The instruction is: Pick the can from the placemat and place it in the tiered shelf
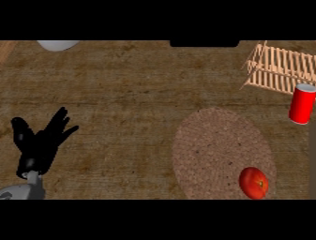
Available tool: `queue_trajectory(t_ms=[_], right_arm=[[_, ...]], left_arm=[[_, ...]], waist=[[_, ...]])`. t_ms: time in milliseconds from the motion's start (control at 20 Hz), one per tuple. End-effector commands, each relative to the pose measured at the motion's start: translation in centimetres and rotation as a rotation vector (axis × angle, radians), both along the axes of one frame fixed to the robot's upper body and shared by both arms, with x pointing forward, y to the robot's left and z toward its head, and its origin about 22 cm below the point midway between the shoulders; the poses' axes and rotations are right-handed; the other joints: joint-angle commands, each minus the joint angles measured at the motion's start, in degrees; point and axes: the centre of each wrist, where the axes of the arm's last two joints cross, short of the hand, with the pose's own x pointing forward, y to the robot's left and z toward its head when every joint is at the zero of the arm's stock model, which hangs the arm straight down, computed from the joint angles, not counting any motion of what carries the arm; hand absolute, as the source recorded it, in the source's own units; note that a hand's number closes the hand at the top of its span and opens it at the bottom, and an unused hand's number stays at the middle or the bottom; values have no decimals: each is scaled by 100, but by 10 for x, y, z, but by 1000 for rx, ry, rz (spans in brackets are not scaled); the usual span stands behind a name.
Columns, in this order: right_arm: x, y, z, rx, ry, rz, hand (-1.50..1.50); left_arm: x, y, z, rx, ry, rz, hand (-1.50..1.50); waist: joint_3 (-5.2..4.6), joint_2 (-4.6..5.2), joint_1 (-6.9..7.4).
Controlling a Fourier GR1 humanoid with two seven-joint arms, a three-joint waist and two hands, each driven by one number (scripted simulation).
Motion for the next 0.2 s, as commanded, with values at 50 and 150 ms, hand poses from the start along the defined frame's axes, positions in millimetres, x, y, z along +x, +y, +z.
queue_trajectory(t_ms=[50,150], right_arm=[[-55,-33,5,3,-31,30,-150],[-41,-33,-18,4,9,26,-150]], left_arm=[[-5,-9,-8,-4,50,-13,0],[-7,-4,-8,1,55,-10,0]], waist=[[-16,16,-36],[-16,30,32]])
